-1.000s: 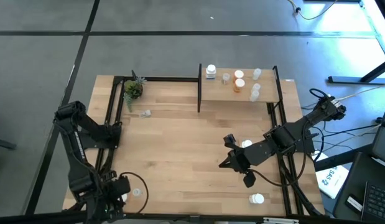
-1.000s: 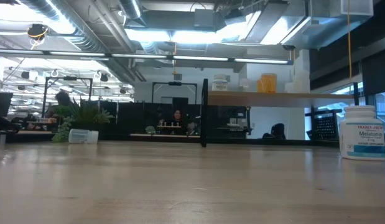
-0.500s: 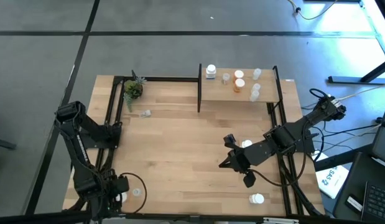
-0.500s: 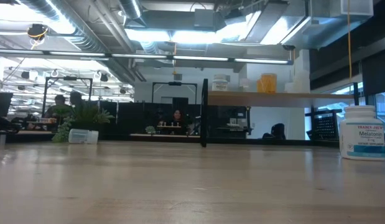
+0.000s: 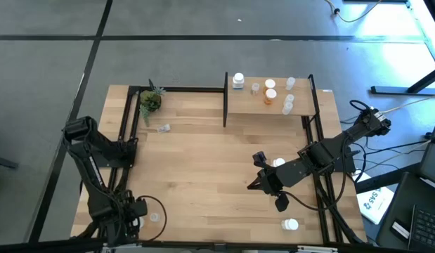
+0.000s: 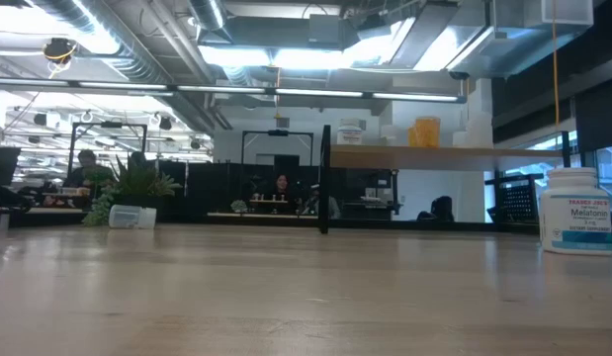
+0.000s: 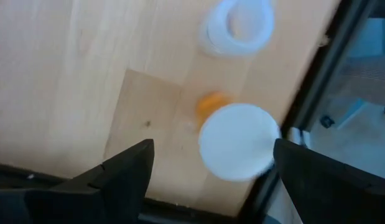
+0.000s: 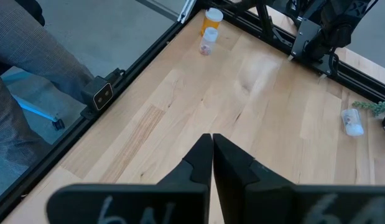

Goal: Pick and place medicine bottles onto shelf by color
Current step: Put the orange pill bottle on the shelf aligned with the other orange pill bottle

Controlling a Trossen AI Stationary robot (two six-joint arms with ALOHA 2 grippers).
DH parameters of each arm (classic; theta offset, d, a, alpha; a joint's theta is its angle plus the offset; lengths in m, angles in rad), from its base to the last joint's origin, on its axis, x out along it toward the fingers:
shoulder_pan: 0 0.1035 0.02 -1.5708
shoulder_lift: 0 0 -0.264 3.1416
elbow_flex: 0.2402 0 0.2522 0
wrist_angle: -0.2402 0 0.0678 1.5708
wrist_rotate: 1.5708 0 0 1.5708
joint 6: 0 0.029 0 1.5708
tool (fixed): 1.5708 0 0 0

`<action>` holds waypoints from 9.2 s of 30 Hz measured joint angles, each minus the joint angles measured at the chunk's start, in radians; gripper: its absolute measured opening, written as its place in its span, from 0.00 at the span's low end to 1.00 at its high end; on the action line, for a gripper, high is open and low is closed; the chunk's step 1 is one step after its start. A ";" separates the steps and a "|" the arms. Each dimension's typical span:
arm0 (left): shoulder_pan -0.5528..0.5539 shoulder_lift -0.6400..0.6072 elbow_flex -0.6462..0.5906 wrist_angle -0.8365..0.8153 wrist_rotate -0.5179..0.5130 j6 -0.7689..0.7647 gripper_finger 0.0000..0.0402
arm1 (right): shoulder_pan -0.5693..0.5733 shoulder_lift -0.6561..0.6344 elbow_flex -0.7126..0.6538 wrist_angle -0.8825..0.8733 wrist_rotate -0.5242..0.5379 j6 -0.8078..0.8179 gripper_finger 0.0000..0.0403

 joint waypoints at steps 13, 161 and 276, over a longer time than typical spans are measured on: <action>0.000 0.106 -0.007 0.010 0.000 0.001 0.81 | 0.000 0.000 0.000 0.000 0.000 0.000 0.04; 0.942 0.491 0.393 -0.454 0.460 1.203 0.39 | 0.000 0.000 0.000 0.010 0.000 0.000 0.04; 0.554 0.012 0.111 0.042 -0.715 0.272 0.64 | 0.000 0.000 0.000 0.036 0.000 0.000 0.04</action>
